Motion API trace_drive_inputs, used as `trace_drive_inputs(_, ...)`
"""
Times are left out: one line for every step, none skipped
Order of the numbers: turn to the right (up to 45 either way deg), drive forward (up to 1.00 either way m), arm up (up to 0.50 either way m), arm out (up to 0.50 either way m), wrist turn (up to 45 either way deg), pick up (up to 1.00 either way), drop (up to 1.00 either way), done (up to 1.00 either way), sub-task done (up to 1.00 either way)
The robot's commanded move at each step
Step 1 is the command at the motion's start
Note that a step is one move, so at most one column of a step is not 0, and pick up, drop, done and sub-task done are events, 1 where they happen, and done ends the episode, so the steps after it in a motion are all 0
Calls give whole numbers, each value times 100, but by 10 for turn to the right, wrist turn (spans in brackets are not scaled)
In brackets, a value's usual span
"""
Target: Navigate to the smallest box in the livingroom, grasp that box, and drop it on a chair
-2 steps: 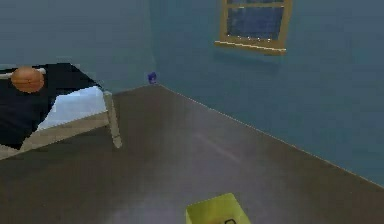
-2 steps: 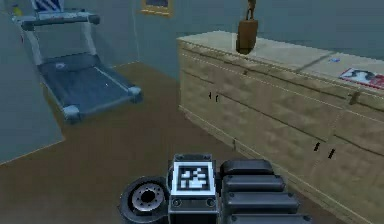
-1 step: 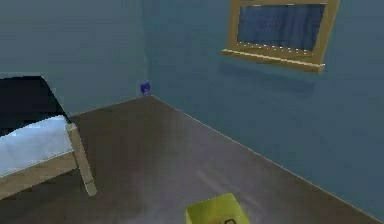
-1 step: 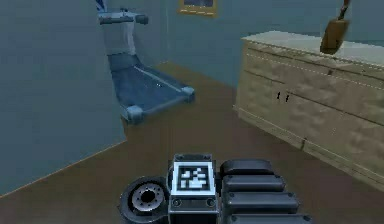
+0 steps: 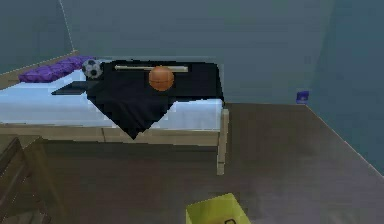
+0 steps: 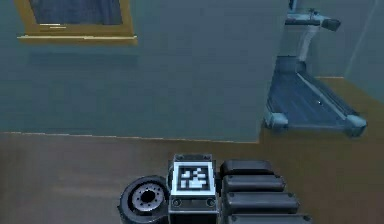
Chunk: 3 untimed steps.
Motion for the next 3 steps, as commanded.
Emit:
trace_drive_inputs(-60,0,0,0,0,0,0,0,0)
trace_drive_inputs(0,85,0,0,0,0,0,0,0)
trace_drive_inputs(-30,0,0,0,0,0,0,0,0)
